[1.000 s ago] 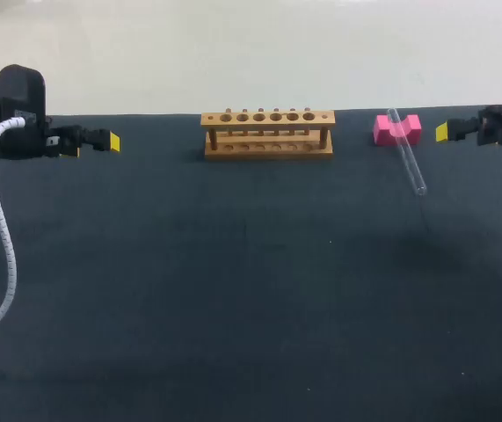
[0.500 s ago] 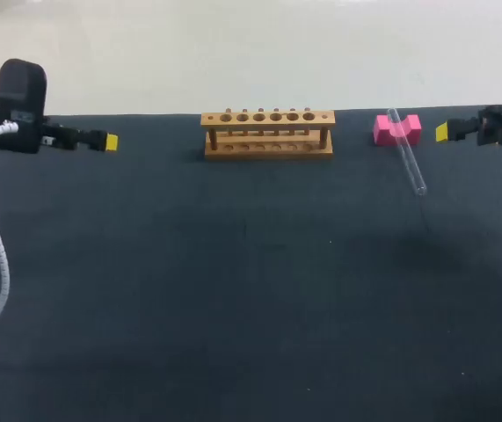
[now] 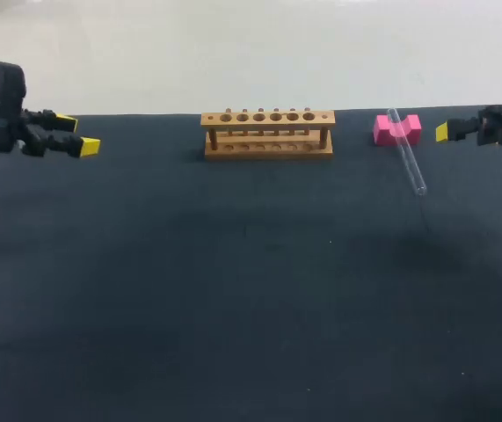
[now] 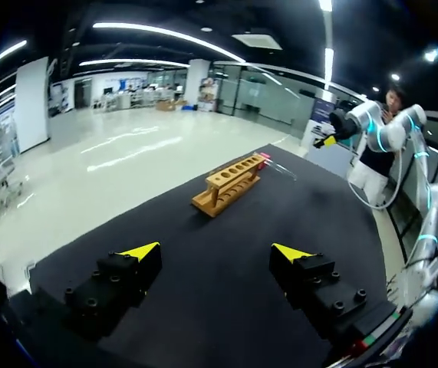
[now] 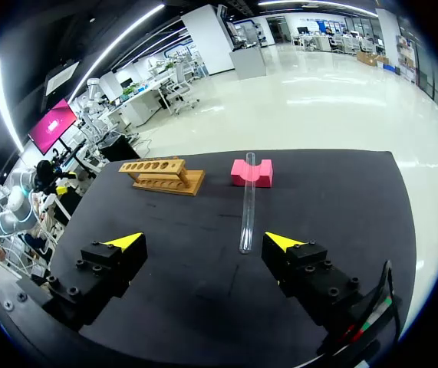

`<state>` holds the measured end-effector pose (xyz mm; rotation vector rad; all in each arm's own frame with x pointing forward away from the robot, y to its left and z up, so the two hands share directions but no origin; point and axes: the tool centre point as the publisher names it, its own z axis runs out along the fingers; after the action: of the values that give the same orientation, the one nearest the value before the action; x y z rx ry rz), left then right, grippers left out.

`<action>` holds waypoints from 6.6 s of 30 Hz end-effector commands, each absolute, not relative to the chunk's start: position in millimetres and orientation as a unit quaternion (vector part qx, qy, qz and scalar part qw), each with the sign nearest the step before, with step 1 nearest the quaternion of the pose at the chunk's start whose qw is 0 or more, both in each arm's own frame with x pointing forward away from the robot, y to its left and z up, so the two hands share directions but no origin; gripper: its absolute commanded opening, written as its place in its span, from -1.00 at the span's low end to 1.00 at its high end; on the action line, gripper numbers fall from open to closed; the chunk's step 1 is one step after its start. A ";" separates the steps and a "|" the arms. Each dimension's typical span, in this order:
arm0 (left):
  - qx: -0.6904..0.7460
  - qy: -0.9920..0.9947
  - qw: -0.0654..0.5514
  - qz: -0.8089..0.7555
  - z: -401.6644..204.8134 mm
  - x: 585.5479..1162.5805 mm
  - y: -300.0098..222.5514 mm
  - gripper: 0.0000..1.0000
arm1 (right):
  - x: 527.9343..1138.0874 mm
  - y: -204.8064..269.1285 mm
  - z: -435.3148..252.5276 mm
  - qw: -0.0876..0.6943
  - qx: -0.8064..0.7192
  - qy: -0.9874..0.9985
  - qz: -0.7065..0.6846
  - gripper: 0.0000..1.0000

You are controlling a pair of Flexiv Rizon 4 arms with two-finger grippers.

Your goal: Grasp the test tube, adjust it, and insert it.

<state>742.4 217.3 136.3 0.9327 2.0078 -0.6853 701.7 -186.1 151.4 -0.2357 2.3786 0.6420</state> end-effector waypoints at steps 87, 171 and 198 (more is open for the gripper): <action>0.471 0.664 0.437 -0.382 102.0 811.8 147.3 1.00 | 763.4 -150.8 110.7 0.428 -0.030 0.902 -0.051 1.00; 0.471 0.664 0.437 -0.382 102.0 811.8 147.3 1.00 | 837.0 -168.0 24.6 0.454 -0.044 0.888 0.053 1.00; 0.471 0.664 0.437 -0.382 102.0 811.8 147.3 1.00 | 849.3 -171.1 -1.6 0.442 -0.053 0.891 0.092 0.90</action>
<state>814.0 147.1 102.6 1.1755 1.6554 -0.9569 848.2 -168.5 0.4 -0.0816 2.2217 0.1253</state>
